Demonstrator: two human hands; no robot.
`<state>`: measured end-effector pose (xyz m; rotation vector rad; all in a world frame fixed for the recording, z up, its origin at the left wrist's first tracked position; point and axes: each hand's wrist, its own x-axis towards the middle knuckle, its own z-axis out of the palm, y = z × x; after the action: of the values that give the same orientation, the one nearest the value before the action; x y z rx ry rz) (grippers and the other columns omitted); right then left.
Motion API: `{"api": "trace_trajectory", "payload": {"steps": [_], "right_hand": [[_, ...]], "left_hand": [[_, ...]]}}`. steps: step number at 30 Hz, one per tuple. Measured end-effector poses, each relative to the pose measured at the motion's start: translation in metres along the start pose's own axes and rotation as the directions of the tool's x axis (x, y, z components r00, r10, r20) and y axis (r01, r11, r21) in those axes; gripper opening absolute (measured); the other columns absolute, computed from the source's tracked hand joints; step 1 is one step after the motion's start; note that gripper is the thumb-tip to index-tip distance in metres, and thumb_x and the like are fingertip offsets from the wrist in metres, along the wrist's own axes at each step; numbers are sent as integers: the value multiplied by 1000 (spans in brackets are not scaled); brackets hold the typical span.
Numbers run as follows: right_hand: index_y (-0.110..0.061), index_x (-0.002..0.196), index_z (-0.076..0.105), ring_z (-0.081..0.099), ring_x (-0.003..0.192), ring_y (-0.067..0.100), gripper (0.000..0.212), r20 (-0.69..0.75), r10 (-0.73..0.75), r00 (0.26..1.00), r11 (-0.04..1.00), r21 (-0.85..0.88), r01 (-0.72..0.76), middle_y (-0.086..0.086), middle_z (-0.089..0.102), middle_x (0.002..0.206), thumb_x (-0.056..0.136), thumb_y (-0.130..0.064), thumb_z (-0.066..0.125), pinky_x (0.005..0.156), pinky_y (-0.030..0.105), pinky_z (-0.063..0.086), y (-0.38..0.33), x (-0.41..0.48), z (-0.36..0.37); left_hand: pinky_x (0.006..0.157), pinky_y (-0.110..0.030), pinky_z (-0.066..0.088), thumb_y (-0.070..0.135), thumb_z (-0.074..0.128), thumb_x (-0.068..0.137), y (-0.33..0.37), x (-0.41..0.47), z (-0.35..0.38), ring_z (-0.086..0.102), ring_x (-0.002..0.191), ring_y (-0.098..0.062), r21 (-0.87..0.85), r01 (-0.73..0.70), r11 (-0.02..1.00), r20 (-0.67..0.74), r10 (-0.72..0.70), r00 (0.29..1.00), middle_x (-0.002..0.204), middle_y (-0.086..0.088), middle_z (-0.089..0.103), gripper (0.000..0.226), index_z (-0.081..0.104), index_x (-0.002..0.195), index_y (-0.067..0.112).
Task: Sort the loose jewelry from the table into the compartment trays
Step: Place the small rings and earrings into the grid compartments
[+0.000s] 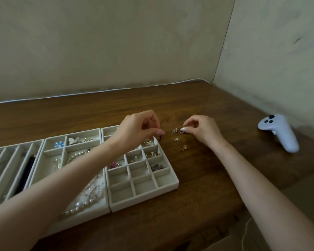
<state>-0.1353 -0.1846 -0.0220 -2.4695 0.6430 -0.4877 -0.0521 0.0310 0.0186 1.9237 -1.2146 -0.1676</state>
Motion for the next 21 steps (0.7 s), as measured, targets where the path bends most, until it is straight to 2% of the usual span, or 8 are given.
{"api": "trace_trajectory", "payload": {"steps": [2,4,7,11,15,17,19,21], "right_hand": [[-24,89,66,54,92,9,12,-19,-10,1000,1000,2,10,-5,63,99,82,-30,72,71,23,39,-3,-1,-1],[-22,87,64,51,90,8,12,-30,2,1000,1000,-18,-2,-6,62,95,82,-30,72,65,20,36,-4,-3,-2],[-19,85,65,50,91,8,13,-43,8,999,999,-35,-10,-6,61,94,81,-29,72,73,25,38,-4,-5,-2],[-19,83,67,53,88,7,13,-76,10,997,1000,-11,-11,-7,63,88,79,-29,74,76,27,40,-5,-5,-1],[-19,81,67,57,80,5,13,-112,-8,994,998,57,15,-8,64,82,79,-30,74,72,24,43,-3,-5,-2],[-17,82,67,58,80,5,13,-126,-16,992,991,128,32,-8,64,82,79,-28,73,71,22,44,-4,-6,-3],[-16,84,67,58,76,4,12,-137,-23,990,982,183,48,-7,64,80,81,-26,72,67,19,43,-6,-8,-4],[-16,84,66,58,73,5,9,-134,-29,991,975,213,57,-5,64,78,82,-24,71,64,17,41,-8,-9,-4]], "left_hand": [[67,-31,56,34,68,73,1,-10,-6,64,67,-11,-9,6,1000,16,-6,1000,69,5,66,19,61,79,17],[66,-33,55,40,65,69,3,-18,-12,62,64,-10,-17,16,1000,44,-15,999,67,5,66,23,62,76,18],[68,-31,54,42,65,66,8,-27,-20,63,65,-9,-6,43,999,126,-42,991,70,1,68,26,65,75,17],[74,-27,54,24,74,73,9,-34,-26,65,71,-7,0,46,999,203,-45,978,75,3,71,11,69,79,17],[78,-33,54,16,73,77,7,-38,-30,67,78,-9,39,34,999,236,-43,971,81,7,72,10,70,86,19],[74,-26,53,17,72,78,5,-39,-32,65,77,-5,67,29,997,262,-46,964,81,8,71,9,71,86,20],[66,-12,47,16,71,78,5,-40,-34,63,75,1,97,19,995,305,-48,951,83,9,71,8,72,86,19],[62,-8,43,14,70,79,5,-40,-36,60,73,6,133,18,991,350,-64,935,84,11,69,8,71,85,20]]}}
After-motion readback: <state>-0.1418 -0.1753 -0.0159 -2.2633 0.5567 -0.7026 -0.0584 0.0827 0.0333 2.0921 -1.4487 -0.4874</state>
